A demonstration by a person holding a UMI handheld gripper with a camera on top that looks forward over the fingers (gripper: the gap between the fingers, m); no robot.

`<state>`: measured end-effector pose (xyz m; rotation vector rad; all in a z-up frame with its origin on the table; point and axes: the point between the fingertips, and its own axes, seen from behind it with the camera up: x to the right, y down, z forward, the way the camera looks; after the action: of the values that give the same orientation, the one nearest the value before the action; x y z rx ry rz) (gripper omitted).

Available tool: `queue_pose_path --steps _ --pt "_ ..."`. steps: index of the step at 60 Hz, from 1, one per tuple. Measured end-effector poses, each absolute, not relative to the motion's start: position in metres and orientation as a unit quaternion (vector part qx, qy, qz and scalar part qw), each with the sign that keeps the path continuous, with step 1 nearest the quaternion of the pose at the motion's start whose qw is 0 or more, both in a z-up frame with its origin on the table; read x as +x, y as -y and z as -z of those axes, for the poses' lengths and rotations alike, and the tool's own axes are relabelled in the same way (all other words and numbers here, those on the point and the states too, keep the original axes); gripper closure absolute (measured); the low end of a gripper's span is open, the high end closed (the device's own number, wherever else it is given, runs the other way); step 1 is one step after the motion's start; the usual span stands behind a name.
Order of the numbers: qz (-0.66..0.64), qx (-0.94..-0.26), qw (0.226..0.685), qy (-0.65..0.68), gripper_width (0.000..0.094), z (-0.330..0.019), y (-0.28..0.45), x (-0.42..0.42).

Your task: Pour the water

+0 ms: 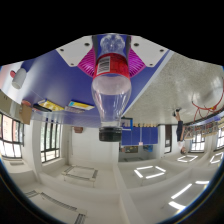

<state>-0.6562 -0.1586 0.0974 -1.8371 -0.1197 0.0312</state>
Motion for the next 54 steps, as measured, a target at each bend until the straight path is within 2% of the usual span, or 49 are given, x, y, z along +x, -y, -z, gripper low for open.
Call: queue_pose_path --steps 5,12,17,21,28,31,38,39,47,54 --pt "-0.021 -0.793 0.606 0.057 0.0622 -0.098 0.160 -0.657" --pt "-0.058 -0.790 0.608 0.051 0.0623 -0.106 0.157 -0.657" --pt "-0.098 -0.775 0.624 0.036 0.0623 -0.146 0.167 -0.665" --pt "-0.163 -0.753 0.637 0.012 0.0623 -0.195 0.166 -0.643" --pt "-0.325 -0.702 0.630 -0.065 0.0624 -0.267 0.159 -0.614" --pt "-0.399 -0.672 0.616 -0.101 0.0624 -0.307 0.166 -0.603" --pt "-0.569 -0.579 0.556 -0.176 0.0623 -0.349 0.151 -0.534" --pt "-0.588 -0.566 0.545 -0.189 0.0623 -0.365 0.161 -0.530" --pt "-0.707 -0.444 0.463 -0.298 0.0624 -0.369 0.145 -0.430" --pt "-0.768 -0.331 0.388 -0.388 0.0624 -0.343 0.124 -0.352"
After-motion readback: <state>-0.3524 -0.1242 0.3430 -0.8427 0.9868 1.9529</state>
